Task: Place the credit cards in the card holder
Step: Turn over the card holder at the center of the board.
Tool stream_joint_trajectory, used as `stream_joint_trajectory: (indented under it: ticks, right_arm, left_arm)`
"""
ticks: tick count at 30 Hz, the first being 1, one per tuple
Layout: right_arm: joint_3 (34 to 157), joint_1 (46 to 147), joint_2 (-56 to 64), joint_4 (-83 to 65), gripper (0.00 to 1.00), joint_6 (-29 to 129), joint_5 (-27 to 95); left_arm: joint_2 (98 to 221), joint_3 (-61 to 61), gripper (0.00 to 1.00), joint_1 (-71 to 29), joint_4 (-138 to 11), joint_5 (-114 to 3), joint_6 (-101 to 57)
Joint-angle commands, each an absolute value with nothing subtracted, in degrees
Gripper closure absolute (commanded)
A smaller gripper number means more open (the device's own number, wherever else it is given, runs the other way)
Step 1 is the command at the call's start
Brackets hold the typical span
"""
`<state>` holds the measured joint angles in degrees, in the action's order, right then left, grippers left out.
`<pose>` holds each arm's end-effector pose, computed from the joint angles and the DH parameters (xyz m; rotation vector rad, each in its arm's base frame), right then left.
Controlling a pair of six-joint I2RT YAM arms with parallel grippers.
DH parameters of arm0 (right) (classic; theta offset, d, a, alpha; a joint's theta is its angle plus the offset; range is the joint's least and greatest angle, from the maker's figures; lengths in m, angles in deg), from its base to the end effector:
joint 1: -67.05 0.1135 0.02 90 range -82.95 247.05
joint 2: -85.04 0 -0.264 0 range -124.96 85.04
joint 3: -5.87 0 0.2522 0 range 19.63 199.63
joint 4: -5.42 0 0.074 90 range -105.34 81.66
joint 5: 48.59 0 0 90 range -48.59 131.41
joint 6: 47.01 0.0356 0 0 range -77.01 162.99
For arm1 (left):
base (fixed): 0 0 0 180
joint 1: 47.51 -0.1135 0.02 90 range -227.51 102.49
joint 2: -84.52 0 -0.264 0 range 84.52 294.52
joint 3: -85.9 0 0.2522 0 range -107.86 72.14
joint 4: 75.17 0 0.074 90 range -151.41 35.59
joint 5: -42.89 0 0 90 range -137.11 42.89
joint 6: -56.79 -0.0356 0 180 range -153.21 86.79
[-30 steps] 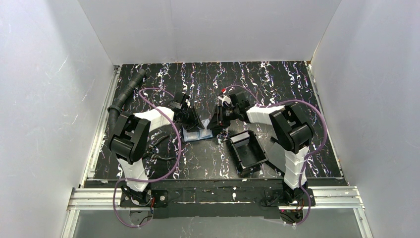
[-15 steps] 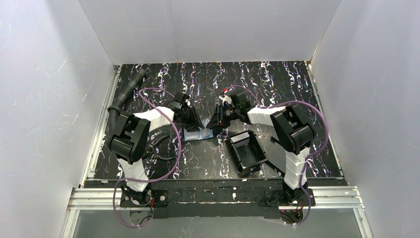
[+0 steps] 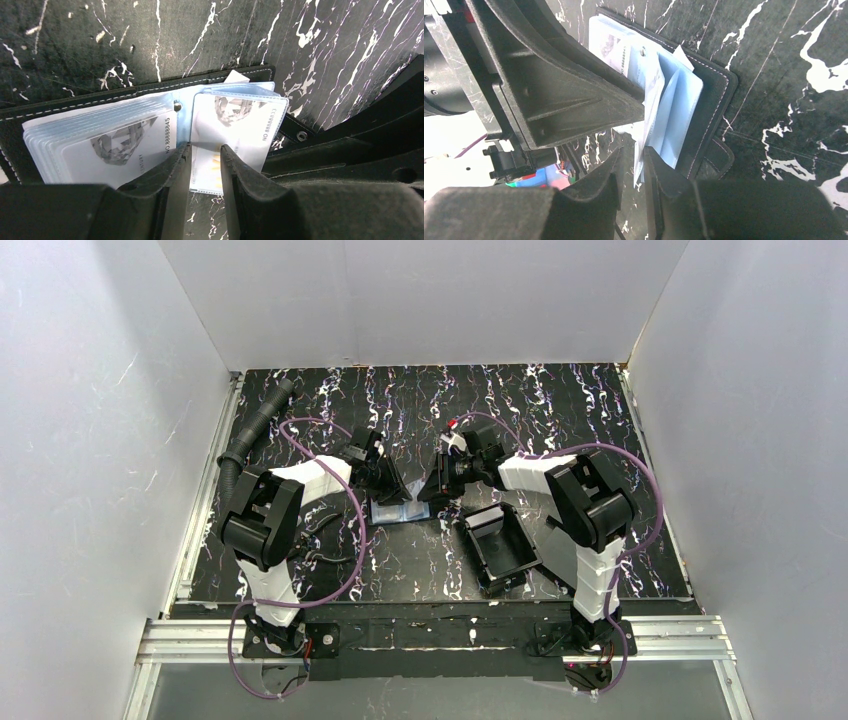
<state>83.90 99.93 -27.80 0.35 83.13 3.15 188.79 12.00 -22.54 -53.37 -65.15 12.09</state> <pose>0.3305 0.2399 0.1475 -0.2430 2.4860 1.3733 0.3297 -0.1657 0.1567 -0.3252 2.6291 -0.8651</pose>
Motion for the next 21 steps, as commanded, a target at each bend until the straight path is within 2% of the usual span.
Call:
stream_joint_trajectory:
  ticks: [1,14,21]
  right_arm:
    - [86.0,101.4,-23.5,0.1,0.72,82.1,2.2]
    - [86.6,102.0,-23.3,-0.8,0.71,82.0,2.2]
    - [89.7,102.5,-23.2,-6.3,0.69,78.7,4.7]
  left_arm:
    - [188.2,13.6,0.74,-22.3,-52.8,-64.9,11.9]
    - [188.3,13.7,0.75,-22.3,-53.0,-65.0,11.9]
    - [188.6,13.5,0.75,-22.3,-53.1,-65.4,12.1]
